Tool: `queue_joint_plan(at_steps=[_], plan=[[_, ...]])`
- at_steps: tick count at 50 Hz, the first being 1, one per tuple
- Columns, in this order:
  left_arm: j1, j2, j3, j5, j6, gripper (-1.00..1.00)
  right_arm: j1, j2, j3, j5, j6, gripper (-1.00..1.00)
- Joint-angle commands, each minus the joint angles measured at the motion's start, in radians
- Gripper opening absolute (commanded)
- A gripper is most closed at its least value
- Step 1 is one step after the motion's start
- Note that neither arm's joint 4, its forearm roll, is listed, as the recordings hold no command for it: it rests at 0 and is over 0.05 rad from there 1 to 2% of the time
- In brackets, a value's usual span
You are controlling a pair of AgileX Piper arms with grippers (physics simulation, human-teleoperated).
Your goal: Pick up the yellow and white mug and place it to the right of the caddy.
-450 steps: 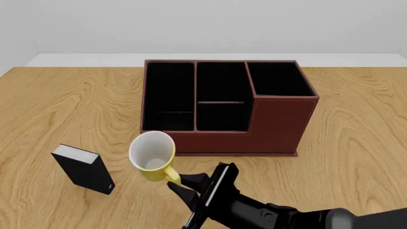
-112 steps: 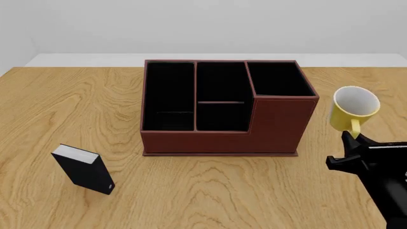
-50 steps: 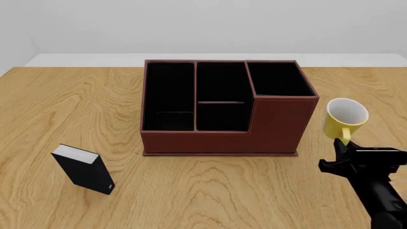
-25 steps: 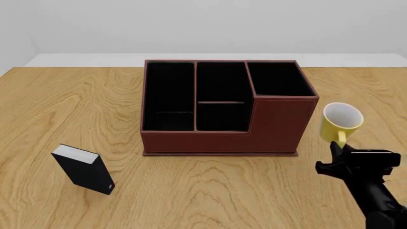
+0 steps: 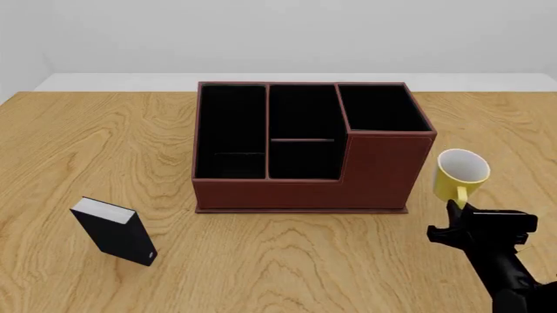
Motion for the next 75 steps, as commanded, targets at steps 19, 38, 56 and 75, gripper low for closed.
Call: queue_joint_plan(at_steps=[19, 38, 56, 75], plan=[[-0.009, 0.000, -0.003, 0.000, -0.004, 1.00, -0.007, 0.130, -0.016, -0.085, 0.016, -1.00], [-0.007, 0.000, -0.018, 0.015, 0.004, 1.00, -0.005, 0.149, -0.022, -0.086, 0.011, -1.00], [-0.024, 0.000, -0.018, 0.010, 0.009, 1.00, -0.005, 0.181, -0.024, -0.097, 0.015, -1.00], [-0.021, 0.000, -0.030, 0.021, 0.013, 1.00, -0.010, 0.227, -0.050, -0.099, 0.020, -1.00]])
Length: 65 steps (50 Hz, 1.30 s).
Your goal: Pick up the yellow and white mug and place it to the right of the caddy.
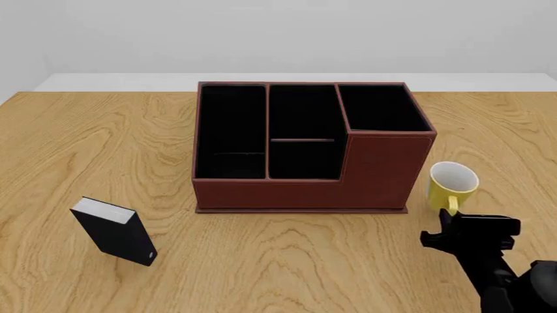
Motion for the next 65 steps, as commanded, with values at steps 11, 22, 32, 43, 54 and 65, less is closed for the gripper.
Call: queue_joint_plan(at_steps=[11, 22, 32, 43, 54, 65], plan=[[-0.003, 0.000, -0.004, 0.004, 0.004, 1.00, 0.001, 0.045, -0.027, -0.003, 0.013, -1.00], [0.001, 0.000, -0.005, 0.006, 0.002, 1.00, 0.000, 0.075, -0.041, -0.003, 0.014, -1.00], [0.000, 0.000, 0.000, 0.003, 0.003, 1.00, 0.002, 0.095, -0.050, -0.003, 0.013, -1.00], [-0.001, 0.000, 0.003, 0.001, 0.004, 1.00, -0.001, 0.126, -0.066, -0.003, 0.010, -1.00], [-0.006, 0.000, 0.001, 0.002, 0.008, 1.00, -0.001, 0.145, -0.077, -0.003, 0.014, -1.00], [-0.012, 0.000, 0.008, -0.002, 0.011, 1.00, -0.006, 0.180, -0.093, -0.003, 0.019, -1.00]])
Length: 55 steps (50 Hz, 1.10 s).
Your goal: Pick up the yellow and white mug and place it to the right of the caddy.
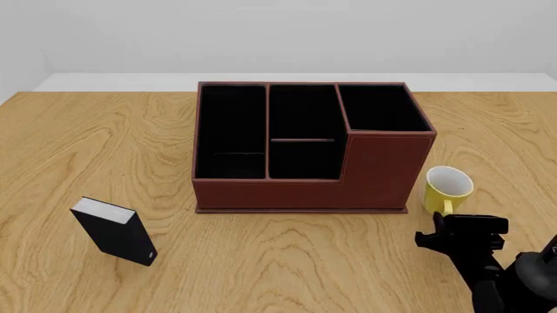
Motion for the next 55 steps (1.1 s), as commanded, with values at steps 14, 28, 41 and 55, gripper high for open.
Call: queue_joint_plan(at_steps=[14, 28, 41, 55], plan=[[-0.007, 0.000, 0.005, -0.004, 0.003, 1.00, -0.010, 0.063, -0.028, 0.000, 0.012, 1.00], [-0.008, 0.000, 0.003, -0.001, 0.002, 1.00, -0.012, 0.029, 0.001, 0.000, 0.011, 1.00], [-0.009, 0.000, 0.011, -0.008, -0.002, 1.00, -0.014, -0.116, 0.122, 0.000, 0.005, 1.00], [-0.008, 0.000, 0.051, -0.042, -0.019, 1.00, 0.010, -0.321, 0.241, 0.004, -0.043, 1.00]])
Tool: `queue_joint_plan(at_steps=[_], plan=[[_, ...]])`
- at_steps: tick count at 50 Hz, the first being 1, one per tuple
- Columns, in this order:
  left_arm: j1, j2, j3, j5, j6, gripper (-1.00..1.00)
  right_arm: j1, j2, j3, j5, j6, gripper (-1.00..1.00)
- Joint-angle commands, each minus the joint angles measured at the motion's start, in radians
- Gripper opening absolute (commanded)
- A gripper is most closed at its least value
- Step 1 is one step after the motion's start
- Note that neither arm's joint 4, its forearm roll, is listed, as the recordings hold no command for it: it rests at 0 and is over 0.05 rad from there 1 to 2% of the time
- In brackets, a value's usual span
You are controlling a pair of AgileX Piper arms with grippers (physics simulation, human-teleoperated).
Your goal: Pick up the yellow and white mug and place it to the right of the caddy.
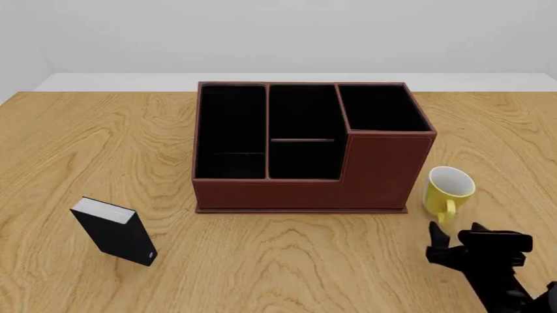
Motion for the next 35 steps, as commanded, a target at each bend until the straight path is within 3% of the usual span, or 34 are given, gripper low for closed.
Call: queue_joint_plan(at_steps=[1, 2, 6, 7, 9, 10, 12, 19, 35], plan=[[0.001, 0.000, 0.026, -0.023, -0.011, 1.00, 0.013, -0.121, 0.067, 0.004, -0.029, 1.00], [-0.001, 0.000, 0.034, -0.029, -0.015, 1.00, 0.019, -0.226, 0.067, 0.090, -0.041, 1.00], [0.000, 0.000, 0.042, -0.036, -0.017, 1.00, 0.026, -0.362, 0.067, 0.209, -0.051, 1.00], [0.003, 0.000, 0.046, -0.040, -0.022, 1.00, 0.033, -0.469, 0.067, 0.306, -0.058, 1.00], [0.004, 0.000, 0.048, -0.042, -0.023, 1.00, 0.035, -0.505, 0.067, 0.341, -0.058, 1.00], [0.007, 0.000, 0.056, -0.047, -0.027, 1.00, 0.043, -0.617, 0.067, 0.442, -0.067, 1.00], [0.007, 0.000, 0.057, -0.048, -0.026, 1.00, 0.046, -0.655, 0.067, 0.477, -0.067, 1.00], [0.008, 0.000, 0.083, -0.067, -0.037, 1.00, 0.083, -1.067, 0.067, 0.849, -0.101, 1.00], [0.000, 0.000, 0.080, -0.069, -0.044, 1.00, 0.210, -1.492, 0.018, 1.277, -0.160, 1.00]])
